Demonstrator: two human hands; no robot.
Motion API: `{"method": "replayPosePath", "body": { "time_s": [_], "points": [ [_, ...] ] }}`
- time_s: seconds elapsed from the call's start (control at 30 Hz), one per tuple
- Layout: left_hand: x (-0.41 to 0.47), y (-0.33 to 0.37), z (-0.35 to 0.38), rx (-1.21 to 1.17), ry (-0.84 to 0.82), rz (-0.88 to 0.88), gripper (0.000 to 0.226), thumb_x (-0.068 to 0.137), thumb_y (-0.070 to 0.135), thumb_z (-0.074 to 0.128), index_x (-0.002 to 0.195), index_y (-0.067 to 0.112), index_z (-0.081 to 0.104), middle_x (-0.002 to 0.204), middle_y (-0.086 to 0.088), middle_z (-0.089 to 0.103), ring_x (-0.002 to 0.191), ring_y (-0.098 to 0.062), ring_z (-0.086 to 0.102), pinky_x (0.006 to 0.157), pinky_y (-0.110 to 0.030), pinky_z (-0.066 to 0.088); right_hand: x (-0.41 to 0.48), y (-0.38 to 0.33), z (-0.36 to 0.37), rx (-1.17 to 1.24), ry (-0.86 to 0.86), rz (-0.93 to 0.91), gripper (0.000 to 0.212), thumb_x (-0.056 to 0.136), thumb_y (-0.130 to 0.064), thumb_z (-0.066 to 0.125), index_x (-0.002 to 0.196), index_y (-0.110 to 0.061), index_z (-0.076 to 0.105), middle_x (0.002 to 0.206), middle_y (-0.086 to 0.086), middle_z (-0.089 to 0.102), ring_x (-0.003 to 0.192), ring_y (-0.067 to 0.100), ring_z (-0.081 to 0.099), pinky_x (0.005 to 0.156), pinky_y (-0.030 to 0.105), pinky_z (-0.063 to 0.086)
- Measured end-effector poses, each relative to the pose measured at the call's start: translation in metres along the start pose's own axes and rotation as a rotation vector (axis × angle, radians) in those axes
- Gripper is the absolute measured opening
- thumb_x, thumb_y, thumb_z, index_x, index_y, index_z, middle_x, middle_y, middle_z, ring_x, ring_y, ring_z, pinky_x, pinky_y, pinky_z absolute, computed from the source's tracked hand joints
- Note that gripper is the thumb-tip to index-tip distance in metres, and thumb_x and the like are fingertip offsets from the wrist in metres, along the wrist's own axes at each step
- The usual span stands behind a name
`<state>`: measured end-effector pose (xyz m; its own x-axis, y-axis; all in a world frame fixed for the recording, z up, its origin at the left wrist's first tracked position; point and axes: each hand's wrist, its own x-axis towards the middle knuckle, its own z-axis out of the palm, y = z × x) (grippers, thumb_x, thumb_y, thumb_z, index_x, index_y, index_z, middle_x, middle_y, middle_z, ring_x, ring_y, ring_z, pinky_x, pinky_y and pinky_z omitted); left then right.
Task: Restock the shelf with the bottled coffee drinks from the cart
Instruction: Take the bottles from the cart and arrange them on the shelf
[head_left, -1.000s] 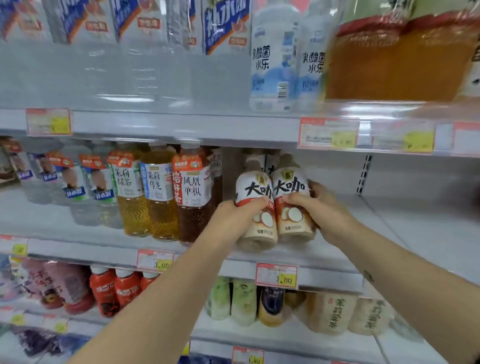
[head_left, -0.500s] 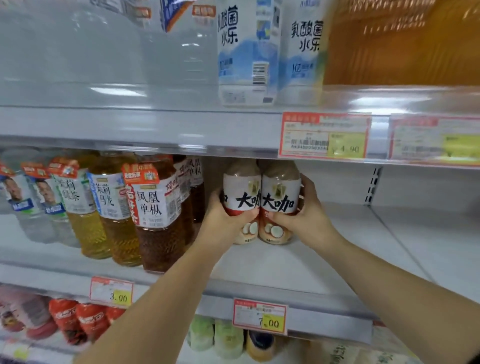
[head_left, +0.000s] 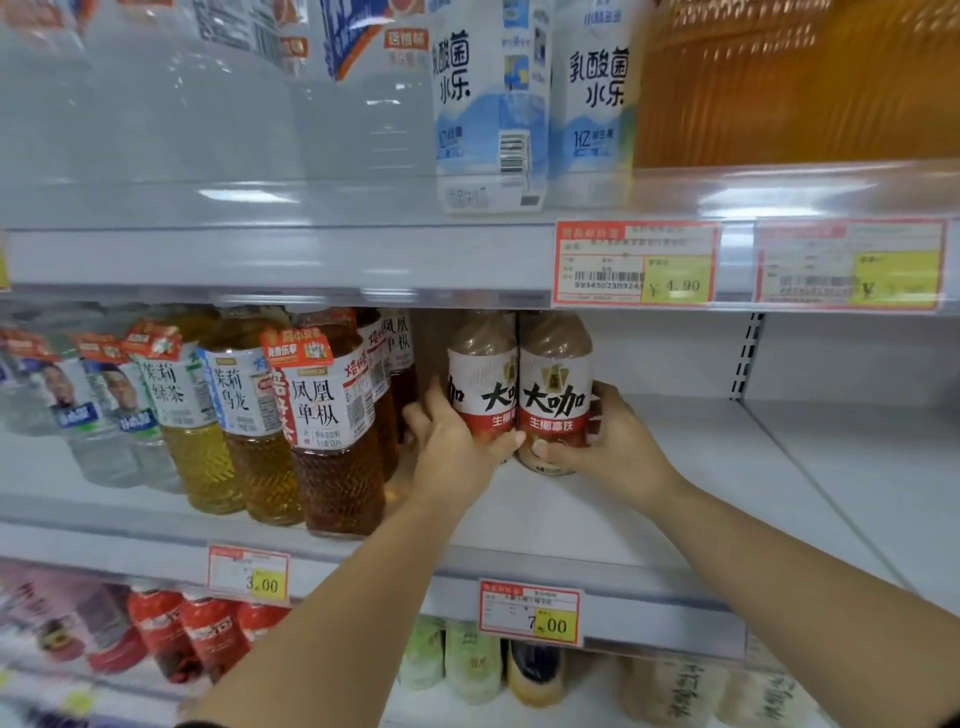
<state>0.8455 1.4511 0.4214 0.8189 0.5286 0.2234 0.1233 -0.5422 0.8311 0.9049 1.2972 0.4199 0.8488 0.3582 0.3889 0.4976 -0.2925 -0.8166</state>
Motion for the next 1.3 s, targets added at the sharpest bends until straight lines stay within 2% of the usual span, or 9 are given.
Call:
{"method": "replayPosePath", "body": {
  "time_s": [0.1,0.2,0.33,0.43,0.63,0.83,0.93,1.1,1.3],
  "points": [
    [0.012,0.004,-0.001,0.011,-0.006,-0.003,0.089,0.073,0.029,0.079,0.142,0.017,0.025,0.141,-0.01,0.032,0.133,-0.032,0.034,0.109,-0.051,0.029,0.002,-0.002,0.001,-0.018,-0.004,0.017,0.069,0.067,-0.013,0.083,0.123,-0.012,0.043,0.102,-0.012,0.053,0.098,0.011,0.056,0.081,0.021,0.047],
    [0.025,-0.002,-0.011,-0.136,-0.128,0.005,0.07,0.076,0.013,0.076,0.135,0.016,0.037,0.132,-0.006,0.052,0.122,-0.025,0.051,0.102,-0.045,0.042,0.003,-0.001,0.001,-0.016,-0.009,0.032,0.072,0.068,-0.012,0.082,0.128,-0.008,0.041,0.105,-0.01,0.051,0.102,0.013,0.054,0.088,0.028,0.047],
    [0.022,-0.004,-0.008,-0.186,-0.148,0.041,0.078,0.073,0.014,0.078,0.137,0.019,0.035,0.133,-0.005,0.048,0.124,-0.023,0.048,0.104,-0.043,0.041,0.003,0.0,0.003,-0.025,0.005,0.051,0.074,0.069,-0.013,0.081,0.13,-0.008,0.04,0.11,-0.006,0.051,0.105,0.015,0.054,0.092,0.032,0.048],
    [0.018,0.005,0.001,-0.093,-0.049,-0.01,0.08,0.071,0.025,0.081,0.137,0.017,0.036,0.136,-0.01,0.034,0.127,-0.027,0.039,0.104,-0.04,0.034,0.003,0.001,0.004,-0.043,0.021,0.047,0.074,0.07,-0.014,0.081,0.131,-0.007,0.039,0.117,0.001,0.055,0.108,0.018,0.055,0.091,0.031,0.048],
    [0.034,0.008,0.0,-0.143,-0.085,0.008,0.064,0.074,0.014,0.078,0.129,0.009,0.045,0.126,-0.007,0.058,0.117,-0.026,0.054,0.09,-0.03,0.043,0.008,0.004,0.004,-0.091,0.035,0.08,0.071,0.073,-0.015,0.078,0.132,-0.007,0.037,0.123,0.006,0.057,0.112,0.023,0.057,0.087,0.027,0.046],
    [0.039,0.002,0.002,-0.159,-0.075,0.007,0.06,0.083,0.013,0.069,0.134,0.01,0.038,0.132,-0.008,0.052,0.123,-0.027,0.049,0.1,-0.038,0.039,0.024,0.004,0.009,-0.164,0.036,0.098,0.068,0.075,-0.017,0.076,0.128,-0.005,0.036,0.123,0.008,0.058,0.111,0.025,0.057,0.088,0.03,0.046],
    [0.041,0.0,0.006,-0.156,-0.068,0.022,0.058,0.085,0.013,0.067,0.134,0.011,0.038,0.133,-0.008,0.052,0.125,-0.027,0.048,0.103,-0.039,0.038,0.031,0.004,0.011,-0.216,0.041,0.112,0.066,0.077,-0.017,0.074,0.129,-0.004,0.035,0.125,0.009,0.057,0.115,0.025,0.054,0.084,0.024,0.04],
    [0.046,0.002,0.011,-0.136,-0.02,0.012,0.061,0.082,0.015,0.071,0.134,0.009,0.038,0.131,-0.011,0.051,0.122,-0.029,0.049,0.092,-0.032,0.039,0.04,0.001,0.01,-0.247,0.033,0.152,0.069,0.075,-0.021,0.076,0.129,-0.005,0.035,0.128,0.009,0.056,0.117,0.027,0.053,0.087,0.027,0.041],
    [0.057,-0.001,0.021,-0.087,0.043,-0.021,0.064,0.074,0.025,0.077,0.127,0.012,0.042,0.126,-0.012,0.053,0.115,-0.03,0.053,0.093,-0.038,0.046,0.038,0.004,0.014,-0.261,0.044,0.153,0.065,0.077,-0.02,0.074,0.127,-0.004,0.037,0.126,0.009,0.057,0.116,0.026,0.054,0.085,0.025,0.042]
  ]
}}
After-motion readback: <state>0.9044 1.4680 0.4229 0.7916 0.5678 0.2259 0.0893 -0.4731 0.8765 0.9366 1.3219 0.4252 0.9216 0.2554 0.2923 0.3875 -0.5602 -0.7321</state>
